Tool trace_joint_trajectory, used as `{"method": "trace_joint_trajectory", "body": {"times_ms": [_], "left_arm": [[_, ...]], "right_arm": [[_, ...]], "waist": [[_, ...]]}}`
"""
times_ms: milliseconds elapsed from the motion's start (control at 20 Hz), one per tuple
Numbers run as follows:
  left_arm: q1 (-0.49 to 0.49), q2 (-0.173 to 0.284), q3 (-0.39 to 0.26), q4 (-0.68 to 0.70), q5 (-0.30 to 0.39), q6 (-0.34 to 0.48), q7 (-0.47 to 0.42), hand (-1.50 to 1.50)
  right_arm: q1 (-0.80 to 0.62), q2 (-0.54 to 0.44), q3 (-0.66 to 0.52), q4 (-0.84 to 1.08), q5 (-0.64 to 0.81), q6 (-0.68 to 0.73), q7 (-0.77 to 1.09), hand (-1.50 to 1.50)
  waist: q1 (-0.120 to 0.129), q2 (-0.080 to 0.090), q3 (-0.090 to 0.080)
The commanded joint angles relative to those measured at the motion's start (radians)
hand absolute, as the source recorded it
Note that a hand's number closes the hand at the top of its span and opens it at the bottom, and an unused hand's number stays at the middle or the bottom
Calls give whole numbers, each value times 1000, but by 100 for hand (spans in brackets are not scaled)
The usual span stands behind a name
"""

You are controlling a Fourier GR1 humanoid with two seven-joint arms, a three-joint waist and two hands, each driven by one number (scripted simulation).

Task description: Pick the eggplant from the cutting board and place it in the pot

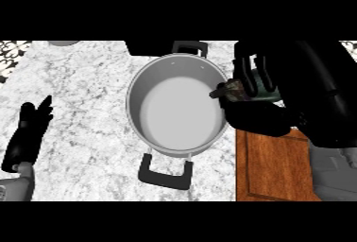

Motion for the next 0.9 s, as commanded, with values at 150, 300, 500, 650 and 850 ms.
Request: {"method": "trace_joint_trajectory", "body": {"times_ms": [150, 300, 500, 650, 850], "left_arm": [[16, -15, -7, -9, -17, 1, -5, 0], [27, -6, 2, -9, -15, -8, -27, 0], [-13, -14, 11, 40, -33, 11, -19, 0], [-29, 30, 56, 66, 12, -45, -54, 0], [-17, -31, 25, 110, -20, 4, -101, 0]], "right_arm": [[-55, 202, 94, 279, 64, -27, -41, 150], [-47, 265, 36, 391, 30, -62, -38, 150], [4, 356, 69, 484, 59, -112, -105, -150], [-12, 403, 6, 544, 59, -199, -185, -150], [74, 410, -40, 542, -21, -354, -308, -150]], "waist": [[0, 1, 1], [1, 3, 1], [-7, 2, 2], [-6, 3, 2], [-9, 7, 2]]}}
